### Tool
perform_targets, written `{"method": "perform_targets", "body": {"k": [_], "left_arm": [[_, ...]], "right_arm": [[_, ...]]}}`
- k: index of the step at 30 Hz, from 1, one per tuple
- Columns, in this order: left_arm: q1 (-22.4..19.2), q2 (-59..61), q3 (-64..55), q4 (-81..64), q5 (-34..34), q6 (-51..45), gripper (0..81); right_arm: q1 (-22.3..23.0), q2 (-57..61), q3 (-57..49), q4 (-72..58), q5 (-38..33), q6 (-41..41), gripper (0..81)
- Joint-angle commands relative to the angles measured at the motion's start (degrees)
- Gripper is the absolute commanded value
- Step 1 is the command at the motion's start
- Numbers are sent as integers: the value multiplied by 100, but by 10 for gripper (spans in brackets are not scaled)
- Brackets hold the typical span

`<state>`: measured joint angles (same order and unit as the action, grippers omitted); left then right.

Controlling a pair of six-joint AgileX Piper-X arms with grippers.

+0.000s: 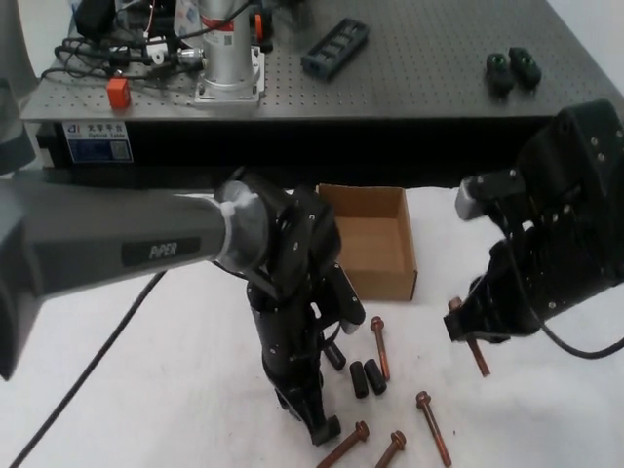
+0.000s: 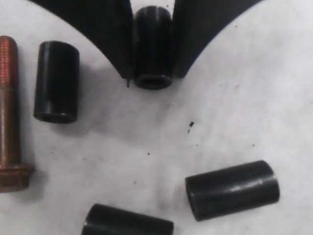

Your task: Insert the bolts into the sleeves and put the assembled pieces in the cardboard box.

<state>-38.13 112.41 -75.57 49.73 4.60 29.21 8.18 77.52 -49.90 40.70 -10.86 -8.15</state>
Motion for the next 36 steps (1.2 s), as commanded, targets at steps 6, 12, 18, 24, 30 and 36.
{"method": "perform_targets", "body": {"k": [6,12,18,24,30,36], "left_arm": [[218,-1398,464,-1195,801,-1665,7],[228,-3186,2597,-4387,2719,-2789,7],[210,-3775,3720,-6515,3743,-3658,7],[210,-3830,3739,-6530,3808,-3668,7],[210,-3830,3739,-6530,3808,-3668,7],[210,-3830,3739,-6830,3758,-3757,7]], "right_arm": [[-3,-991,405,-2267,-1559,1583,22],[436,-1545,1775,-6490,-1830,3925,22],[1017,-1437,2188,-8033,-1739,4734,22],[1068,-1437,2188,-7502,-1723,4614,22],[1068,-1437,2188,-7033,-1723,4135,22],[1068,-1437,2188,-6744,-1844,4021,22]]}}
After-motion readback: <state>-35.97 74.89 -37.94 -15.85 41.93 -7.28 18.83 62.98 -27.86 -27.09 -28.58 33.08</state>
